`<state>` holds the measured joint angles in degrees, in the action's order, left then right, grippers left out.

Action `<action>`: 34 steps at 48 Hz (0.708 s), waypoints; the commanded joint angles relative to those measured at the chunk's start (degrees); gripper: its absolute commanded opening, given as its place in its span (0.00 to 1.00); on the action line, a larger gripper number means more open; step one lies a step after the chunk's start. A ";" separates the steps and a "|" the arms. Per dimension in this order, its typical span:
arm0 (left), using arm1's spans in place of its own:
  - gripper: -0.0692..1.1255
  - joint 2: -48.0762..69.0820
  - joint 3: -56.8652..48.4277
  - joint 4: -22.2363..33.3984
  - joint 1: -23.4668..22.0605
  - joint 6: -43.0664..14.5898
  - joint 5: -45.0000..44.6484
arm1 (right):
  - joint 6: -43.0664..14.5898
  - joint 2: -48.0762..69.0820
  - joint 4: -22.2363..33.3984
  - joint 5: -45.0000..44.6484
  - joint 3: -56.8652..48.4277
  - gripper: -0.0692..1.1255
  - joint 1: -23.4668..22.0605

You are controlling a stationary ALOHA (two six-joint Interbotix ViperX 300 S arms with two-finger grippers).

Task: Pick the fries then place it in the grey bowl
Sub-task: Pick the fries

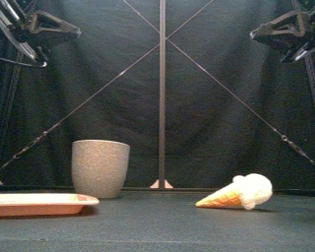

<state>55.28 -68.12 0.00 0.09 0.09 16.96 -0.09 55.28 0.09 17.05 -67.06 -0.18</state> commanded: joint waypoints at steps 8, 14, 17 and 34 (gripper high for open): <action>0.05 -3.87 1.14 0.18 2.11 -0.26 2.02 | -1.93 -11.51 -4.92 -9.32 0.09 0.08 -10.37; 0.05 -4.13 1.58 0.09 3.08 -0.26 3.78 | -2.11 -18.98 -7.38 -20.04 3.16 0.10 -17.49; 0.05 -4.13 1.49 0.18 3.43 -0.26 4.31 | -1.23 -21.80 -6.59 -27.33 5.98 0.16 -20.74; 0.05 -4.13 2.11 -0.09 7.65 -0.35 4.57 | -2.02 -28.13 12.74 -48.96 15.64 0.94 -24.79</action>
<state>51.42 -68.20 0.09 6.15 -0.18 20.83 -2.02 28.21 9.49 -28.56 -53.88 -25.05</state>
